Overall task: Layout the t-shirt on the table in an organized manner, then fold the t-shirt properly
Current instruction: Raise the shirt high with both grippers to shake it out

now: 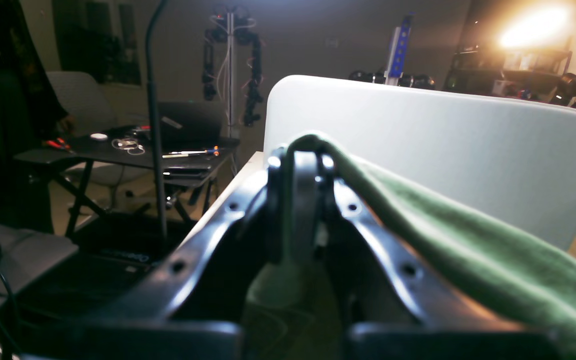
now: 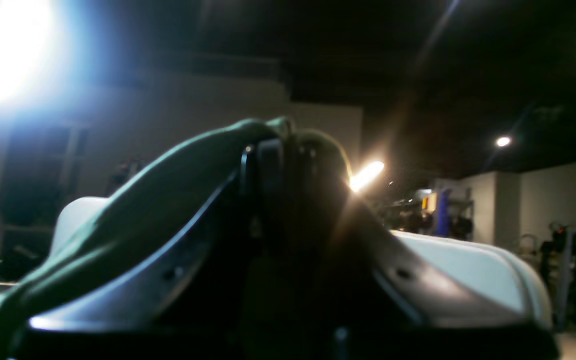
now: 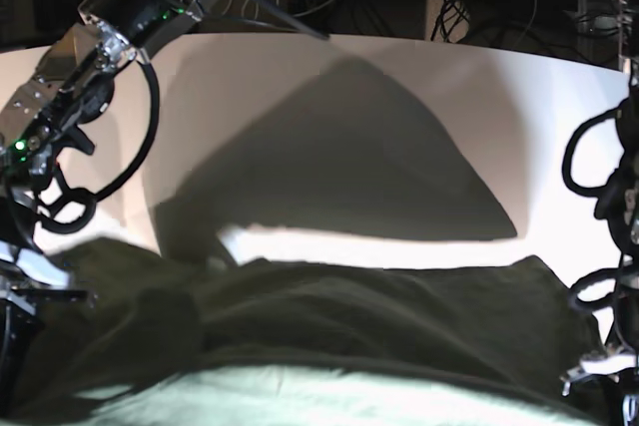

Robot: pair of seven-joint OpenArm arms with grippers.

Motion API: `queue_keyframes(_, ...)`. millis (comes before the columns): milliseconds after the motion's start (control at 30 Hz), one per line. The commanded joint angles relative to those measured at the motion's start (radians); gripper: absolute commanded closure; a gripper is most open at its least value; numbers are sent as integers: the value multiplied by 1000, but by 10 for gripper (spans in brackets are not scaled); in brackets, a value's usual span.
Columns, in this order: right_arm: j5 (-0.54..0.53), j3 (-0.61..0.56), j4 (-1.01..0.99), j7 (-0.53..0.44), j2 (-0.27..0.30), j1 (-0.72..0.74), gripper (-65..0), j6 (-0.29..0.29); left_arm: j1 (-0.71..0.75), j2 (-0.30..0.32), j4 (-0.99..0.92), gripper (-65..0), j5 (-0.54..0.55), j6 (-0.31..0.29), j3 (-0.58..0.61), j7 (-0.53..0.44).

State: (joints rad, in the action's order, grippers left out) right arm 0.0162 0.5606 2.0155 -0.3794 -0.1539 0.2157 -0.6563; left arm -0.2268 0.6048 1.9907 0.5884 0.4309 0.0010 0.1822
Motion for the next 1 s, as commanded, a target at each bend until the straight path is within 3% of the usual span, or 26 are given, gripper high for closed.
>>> queue_keyframes(0, -23, -3, 18, -31, 4, 18, 0, 20, -18, 8, 17, 0, -11, 7, -19, -31)
queue_keyframes(167, -22, -15, 6, -20, 27, 21, 0, 20, 31, -29, 15, 0, -18, 7, -57, -31)
queue_keyframes(467, -17, -129, -152, 230, 98, 124, 0, 20, 23, -93, -127, 0, -21, 6, -62, -29)
queue_keyframes(767, -15, -149, -560, 437, 170, 371, 0, 20, -73, -170, -414, 0, -12, 0, -55, -31)
queue_keyframes(967, -15, -164, -925, 445, 198, 492, 0, 20, -190, -237, -684, -1, -20, -2, -55, -31)
